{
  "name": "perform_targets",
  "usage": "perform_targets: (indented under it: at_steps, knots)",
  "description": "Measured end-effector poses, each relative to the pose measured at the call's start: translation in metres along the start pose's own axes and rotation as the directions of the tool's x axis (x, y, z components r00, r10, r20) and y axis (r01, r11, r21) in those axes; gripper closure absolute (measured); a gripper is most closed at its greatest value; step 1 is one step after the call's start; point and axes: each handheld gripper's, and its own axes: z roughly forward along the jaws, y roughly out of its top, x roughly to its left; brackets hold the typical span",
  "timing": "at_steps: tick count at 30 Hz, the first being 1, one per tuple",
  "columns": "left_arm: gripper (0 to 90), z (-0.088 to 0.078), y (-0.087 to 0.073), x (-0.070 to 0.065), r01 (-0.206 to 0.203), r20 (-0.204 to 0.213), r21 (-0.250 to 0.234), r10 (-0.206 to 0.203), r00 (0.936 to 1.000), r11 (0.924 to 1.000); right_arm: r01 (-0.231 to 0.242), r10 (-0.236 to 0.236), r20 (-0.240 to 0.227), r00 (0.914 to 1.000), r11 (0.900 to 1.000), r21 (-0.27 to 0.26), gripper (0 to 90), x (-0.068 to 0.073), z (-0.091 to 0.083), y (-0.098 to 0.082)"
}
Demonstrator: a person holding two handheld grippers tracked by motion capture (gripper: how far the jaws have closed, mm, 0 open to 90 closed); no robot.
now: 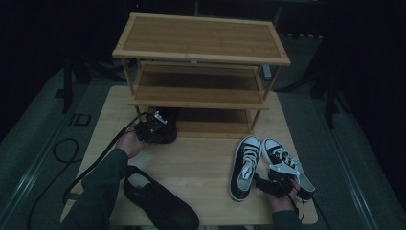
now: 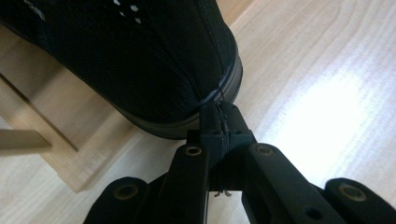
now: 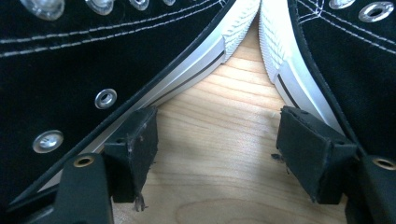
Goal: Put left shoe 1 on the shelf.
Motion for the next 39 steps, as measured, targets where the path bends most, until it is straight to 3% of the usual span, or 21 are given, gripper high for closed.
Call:
perform_targets:
  at_steps: [11,19,20,21,22,25,32,39]
  knots:
    - [89.8,0.001,0.003,0.009,0.022,-0.049,-0.026,-0.023,0.9985,0.9994,0.0,0.0,0.0,1.0,1.0,0.0,28.9,0.0,0.0,0.0]
    - [89.8,0.002,0.003,0.01,0.031,-0.054,-0.031,-0.033,0.998,0.999,0.0,0.0,0.0,1.0,1.0,0.0,28.9,0.0,0.0,0.0]
    - [89.7,0.002,0.003,0.011,0.052,-0.058,-0.03,-0.054,0.9969,0.9982,0.0,0.0,0.0,1.0,1.0,0.0,28.9,0.0,0.0,0.0]
    - [89.5,0.002,0.003,0.013,0.036,-0.059,-0.031,-0.038,0.9976,0.9989,0.0,0.0,0.0,1.0,1.0,0.0,28.9,0.0,0.0,0.0]
    - [87.9,0.002,0.003,0.012,0.052,-0.045,-0.033,-0.054,0.9975,0.9981,0.0,0.0,0.0,1.0,1.0,0.0,28.9,0.0,0.0,0.0]
    - [79.8,0.0,0.001,0.01,0.029,-0.058,-0.012,-0.029,0.9979,0.9995,0.0,0.0,0.0,1.0,1.0,0.0,28.9,0.0,0.0,0.0]
    - [64.1,-0.02,-0.003,0.007,0.015,-0.008,-0.039,-0.016,0.9998,0.9991,0.0,0.0,0.0,1.0,1.0,0.0,28.9,0.0,0.0,0.0]
    - [61.4,-0.038,-0.014,0.0,0.003,0.037,-0.088,0.0,0.9993,0.9961,0.0,0.0,0.0,1.0,1.0,0.0,28.9,0.0,0.0,0.0]
